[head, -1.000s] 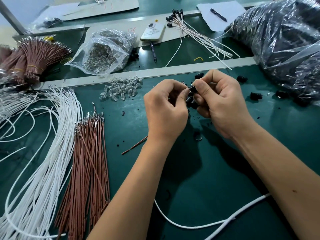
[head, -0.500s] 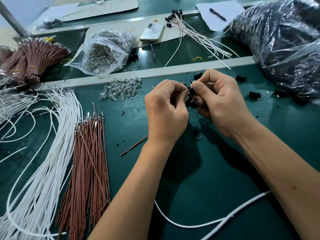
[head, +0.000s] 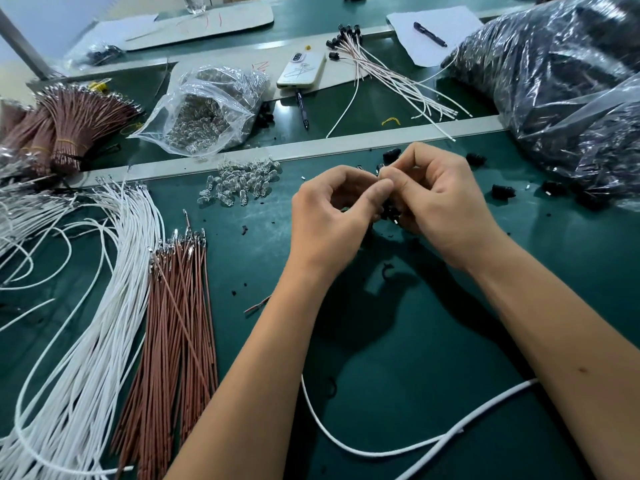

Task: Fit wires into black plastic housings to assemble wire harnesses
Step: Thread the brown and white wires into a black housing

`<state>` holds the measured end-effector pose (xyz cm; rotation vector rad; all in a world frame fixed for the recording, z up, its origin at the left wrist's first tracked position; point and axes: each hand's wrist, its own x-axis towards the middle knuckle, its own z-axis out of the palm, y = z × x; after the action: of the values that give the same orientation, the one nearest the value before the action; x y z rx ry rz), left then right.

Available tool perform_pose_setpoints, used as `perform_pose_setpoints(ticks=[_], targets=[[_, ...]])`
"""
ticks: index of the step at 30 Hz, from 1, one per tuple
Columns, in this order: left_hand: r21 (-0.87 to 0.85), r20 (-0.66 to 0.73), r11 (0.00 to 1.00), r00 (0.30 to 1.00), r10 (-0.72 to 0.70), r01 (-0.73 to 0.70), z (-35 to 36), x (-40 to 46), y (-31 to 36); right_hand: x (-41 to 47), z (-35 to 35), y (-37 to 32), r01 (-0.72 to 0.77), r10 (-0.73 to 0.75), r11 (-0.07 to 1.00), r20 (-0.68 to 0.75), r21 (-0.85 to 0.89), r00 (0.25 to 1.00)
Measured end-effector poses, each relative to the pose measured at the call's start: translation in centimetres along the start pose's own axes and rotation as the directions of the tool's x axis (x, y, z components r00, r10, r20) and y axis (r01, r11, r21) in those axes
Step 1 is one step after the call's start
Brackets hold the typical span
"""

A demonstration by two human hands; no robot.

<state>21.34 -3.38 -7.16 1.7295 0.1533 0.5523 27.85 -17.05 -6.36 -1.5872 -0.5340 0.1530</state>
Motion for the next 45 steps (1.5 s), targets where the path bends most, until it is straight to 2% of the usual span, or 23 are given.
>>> perform_pose_setpoints(ticks=[3, 5, 7, 10, 14, 16, 21, 24, 27, 31, 34, 40, 45], targets=[[-0.156, 0.045, 0.985, 0.997, -0.068, 0.074, -0.7, 0.3, -0.1, 0.2, 0.0, -0.1, -0.006, 0.004, 0.999, 0.040, 0.052, 0.999], [-0.258, 0.065, 0.959, 0.993, -0.101, 0.114, -1.2, 0.5, -0.1, 0.3, -0.1, -0.1, -0.032, 0.031, 0.998, 0.018, 0.059, 0.999], [-0.392, 0.108, 0.907, 0.987, -0.122, 0.155, -1.7, 0.6, 0.0, 0.3, -0.2, 0.0, 0.010, -0.015, 0.989, -0.027, -0.148, 1.000], [-0.586, 0.244, 0.783, 0.967, -0.074, 0.208, -2.5, 0.5, 0.4, 0.2, -0.3, 0.2, 0.119, -0.127, 0.890, 0.012, -0.440, 0.992], [-0.648, 0.366, 0.739, 0.926, 0.089, 0.185, -2.7, 0.1, 1.0, 0.2, -0.3, 0.4, 0.191, -0.167, 0.840, 0.094, -0.508, 0.982], [-0.673, 0.383, 0.717, 0.915, 0.127, 0.182, -2.6, 0.1, 1.0, 0.2, -0.3, 0.5, 0.196, -0.177, 0.863, 0.084, -0.465, 0.981], [-0.704, 0.406, 0.689, 0.894, 0.192, 0.172, -2.6, 0.2, 1.2, 0.1, 0.2, 0.7, 0.138, -0.131, 0.981, 0.058, -0.139, 0.990], [-0.707, 0.397, 0.689, 0.896, 0.200, 0.159, -2.7, 0.2, 1.2, 0.0, 0.2, 0.8, 0.095, -0.095, 0.994, 0.011, -0.046, 0.995], [-0.698, 0.378, 0.696, 0.912, 0.160, 0.168, -2.7, 0.2, 1.3, 0.0, 0.1, 0.5, 0.095, -0.096, 0.995, -0.030, -0.030, 0.995], [-0.689, 0.364, 0.700, 0.925, 0.111, 0.187, -2.7, 0.2, 1.3, -0.2, 0.2, 0.0, 0.097, -0.091, 0.992, -0.075, 0.086, 0.993], [-0.687, 0.355, 0.700, 0.930, 0.090, 0.195, -2.6, 0.2, 1.4, -0.3, 0.3, -0.4, 0.115, -0.108, 0.989, -0.076, 0.096, 0.991], [-0.661, 0.347, 0.723, 0.936, 0.056, 0.202, -2.9, 0.2, 1.3, -0.1, 0.0, -0.5, 0.177, -0.175, 0.984, -0.104, 0.005, 0.979], [-0.618, 0.347, 0.761, 0.937, 0.039, 0.197, -2.9, 0.3, 0.9, -0.3, 0.4, -0.9, 0.235, -0.228, 0.970, -0.103, 0.060, 0.968]])
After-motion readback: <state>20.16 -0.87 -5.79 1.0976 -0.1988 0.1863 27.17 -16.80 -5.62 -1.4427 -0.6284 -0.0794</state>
